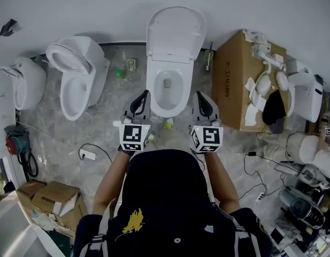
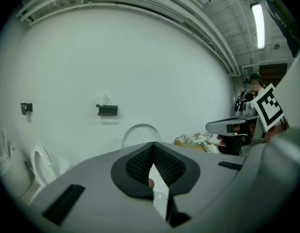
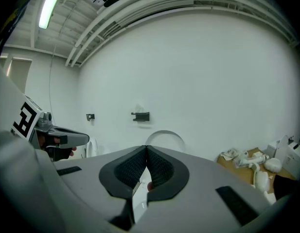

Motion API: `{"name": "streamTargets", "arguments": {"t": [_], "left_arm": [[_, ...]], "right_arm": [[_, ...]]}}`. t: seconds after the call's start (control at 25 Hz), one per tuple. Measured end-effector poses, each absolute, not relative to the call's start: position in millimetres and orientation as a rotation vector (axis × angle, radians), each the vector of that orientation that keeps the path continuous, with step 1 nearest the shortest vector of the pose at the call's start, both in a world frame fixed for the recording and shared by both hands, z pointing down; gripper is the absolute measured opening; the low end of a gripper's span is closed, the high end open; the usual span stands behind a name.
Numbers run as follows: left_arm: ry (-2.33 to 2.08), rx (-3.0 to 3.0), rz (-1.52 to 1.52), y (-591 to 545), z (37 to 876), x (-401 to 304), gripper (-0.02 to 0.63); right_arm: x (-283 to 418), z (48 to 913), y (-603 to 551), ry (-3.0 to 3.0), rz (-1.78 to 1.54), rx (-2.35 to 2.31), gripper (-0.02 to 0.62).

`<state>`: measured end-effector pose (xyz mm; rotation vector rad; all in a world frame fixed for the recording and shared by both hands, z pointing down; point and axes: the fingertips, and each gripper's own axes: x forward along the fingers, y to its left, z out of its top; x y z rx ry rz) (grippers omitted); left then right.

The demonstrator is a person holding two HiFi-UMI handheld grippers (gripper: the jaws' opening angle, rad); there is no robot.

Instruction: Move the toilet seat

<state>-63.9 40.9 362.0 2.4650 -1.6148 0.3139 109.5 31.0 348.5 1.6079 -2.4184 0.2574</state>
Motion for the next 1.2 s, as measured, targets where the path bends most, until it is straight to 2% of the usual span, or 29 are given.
{"name": "streamTargets", "arguments": {"t": [0.28,1.2], "left_arm": [[-1.601,2.415,0.399,8.3,408.7,-62.0,0.018],[-1.441,2.275,0.608,-14.5,603.0,-77.0,0.018]], "right_arm": [[105.9,421.7,5.3,-2.354,0.450,1.494,0.026],[85.3,606.3,-19.5,-2.192,0.624,1.515,0.026]]}}
